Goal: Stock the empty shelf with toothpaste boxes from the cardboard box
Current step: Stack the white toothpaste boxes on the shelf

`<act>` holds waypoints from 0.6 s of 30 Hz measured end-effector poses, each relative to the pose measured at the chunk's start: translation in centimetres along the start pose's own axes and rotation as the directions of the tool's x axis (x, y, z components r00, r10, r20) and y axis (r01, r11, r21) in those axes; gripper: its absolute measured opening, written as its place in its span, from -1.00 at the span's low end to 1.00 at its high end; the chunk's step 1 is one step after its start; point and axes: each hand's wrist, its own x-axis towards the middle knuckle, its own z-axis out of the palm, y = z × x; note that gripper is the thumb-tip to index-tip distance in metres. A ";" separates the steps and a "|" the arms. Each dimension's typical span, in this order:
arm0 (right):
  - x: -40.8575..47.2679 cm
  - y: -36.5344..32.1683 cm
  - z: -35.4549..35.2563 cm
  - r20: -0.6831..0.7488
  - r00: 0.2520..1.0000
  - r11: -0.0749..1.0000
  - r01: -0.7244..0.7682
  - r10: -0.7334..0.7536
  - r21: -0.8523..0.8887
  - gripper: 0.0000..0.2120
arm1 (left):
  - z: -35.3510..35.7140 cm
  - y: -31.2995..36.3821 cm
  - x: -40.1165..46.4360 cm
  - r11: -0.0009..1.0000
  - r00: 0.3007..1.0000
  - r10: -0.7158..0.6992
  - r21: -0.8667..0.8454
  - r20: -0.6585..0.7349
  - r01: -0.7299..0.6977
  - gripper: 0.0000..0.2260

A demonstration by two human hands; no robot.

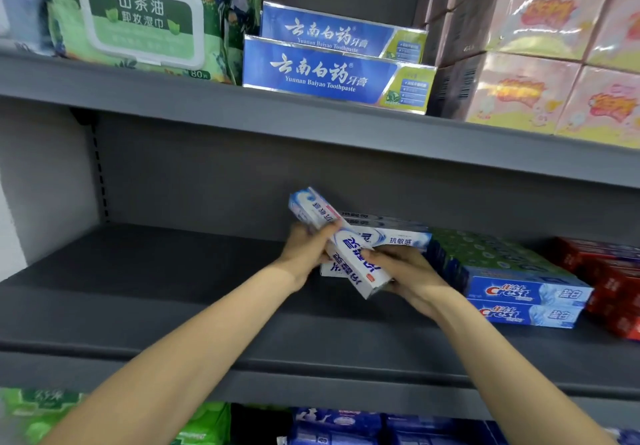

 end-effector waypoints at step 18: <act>3.9 -0.1 -4.1 -0.074 0.831 0.261 0.088 -0.552 -0.961 -0.52 | 0.1 2.1 3.1 -0.005 0.845 0.340 0.900 0.412 -0.437 -0.59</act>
